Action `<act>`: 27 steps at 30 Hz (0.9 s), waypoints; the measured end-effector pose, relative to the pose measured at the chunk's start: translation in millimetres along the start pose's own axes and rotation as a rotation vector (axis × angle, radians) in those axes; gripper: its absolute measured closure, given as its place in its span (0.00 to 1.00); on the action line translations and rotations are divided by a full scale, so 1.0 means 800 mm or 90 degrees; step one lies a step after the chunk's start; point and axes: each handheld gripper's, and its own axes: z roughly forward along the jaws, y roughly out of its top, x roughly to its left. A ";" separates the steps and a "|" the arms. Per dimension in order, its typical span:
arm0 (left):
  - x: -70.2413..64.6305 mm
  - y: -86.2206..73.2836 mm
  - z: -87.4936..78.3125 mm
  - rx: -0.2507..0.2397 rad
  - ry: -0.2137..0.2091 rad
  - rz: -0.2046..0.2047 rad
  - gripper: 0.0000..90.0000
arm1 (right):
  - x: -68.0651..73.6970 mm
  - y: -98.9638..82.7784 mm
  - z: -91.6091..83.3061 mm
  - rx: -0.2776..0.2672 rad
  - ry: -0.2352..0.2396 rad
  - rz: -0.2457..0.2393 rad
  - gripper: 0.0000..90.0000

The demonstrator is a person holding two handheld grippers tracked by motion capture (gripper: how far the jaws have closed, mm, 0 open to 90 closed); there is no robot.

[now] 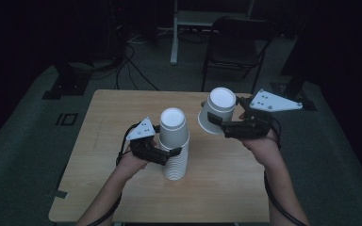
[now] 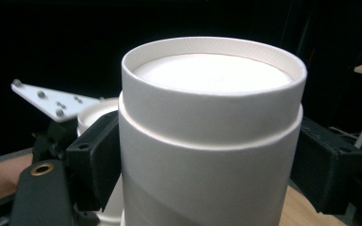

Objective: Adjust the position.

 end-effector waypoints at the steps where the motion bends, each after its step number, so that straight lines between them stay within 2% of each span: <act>1: 0.000 0.000 0.000 0.002 0.000 0.000 0.05 | -0.001 -0.004 -0.001 0.004 -0.002 0.003 0.22; 9: 0.001 0.000 -0.001 -0.003 -0.004 0.001 0.04 | -0.007 -0.039 -0.011 0.022 -0.021 0.019 0.21; 16: 0.003 0.004 -0.013 -0.028 -0.001 -0.023 0.00 | -0.018 -0.070 -0.023 0.031 -0.037 0.046 0.21; 27: 0.000 -0.015 -0.037 -0.033 0.048 -0.028 0.00 | -0.029 -0.103 -0.039 0.049 -0.065 0.062 0.21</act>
